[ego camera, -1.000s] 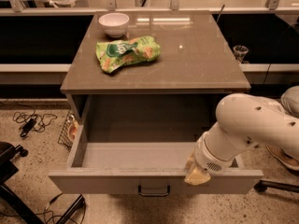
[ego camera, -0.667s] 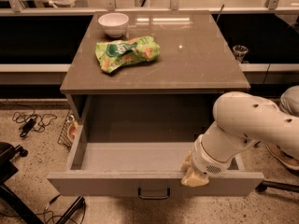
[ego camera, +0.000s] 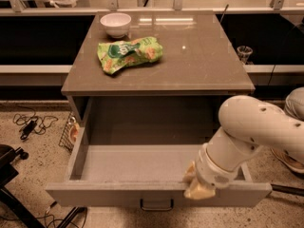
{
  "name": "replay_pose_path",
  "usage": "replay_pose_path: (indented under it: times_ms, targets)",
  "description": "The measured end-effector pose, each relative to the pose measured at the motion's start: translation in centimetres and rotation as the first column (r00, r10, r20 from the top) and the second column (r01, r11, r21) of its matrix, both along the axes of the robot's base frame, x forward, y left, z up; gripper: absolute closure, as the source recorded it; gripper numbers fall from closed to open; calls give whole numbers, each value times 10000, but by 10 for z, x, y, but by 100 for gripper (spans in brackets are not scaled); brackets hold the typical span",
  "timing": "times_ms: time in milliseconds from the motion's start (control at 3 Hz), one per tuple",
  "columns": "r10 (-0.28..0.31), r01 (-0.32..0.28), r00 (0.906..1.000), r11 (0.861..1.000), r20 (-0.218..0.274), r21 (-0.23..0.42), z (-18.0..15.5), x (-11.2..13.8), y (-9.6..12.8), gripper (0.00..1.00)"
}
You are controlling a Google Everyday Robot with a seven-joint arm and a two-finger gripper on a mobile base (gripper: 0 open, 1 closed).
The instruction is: Open top drawer
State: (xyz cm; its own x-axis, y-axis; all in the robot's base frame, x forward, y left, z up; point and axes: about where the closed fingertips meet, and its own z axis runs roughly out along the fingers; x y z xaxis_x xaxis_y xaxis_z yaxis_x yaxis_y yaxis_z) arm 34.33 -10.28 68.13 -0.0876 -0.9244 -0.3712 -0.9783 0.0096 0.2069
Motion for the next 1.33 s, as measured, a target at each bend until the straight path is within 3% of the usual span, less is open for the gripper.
replay_pose_path:
  times_ms: [667, 1000, 1333]
  targets:
    - [555, -544, 9979, 9980, -344, 317, 5, -25, 0, 100]
    - [556, -545, 9979, 9980, -344, 317, 5, -25, 0, 100]
    - [962, -933, 9941, 9940, -494, 576, 11, -44, -2, 100]
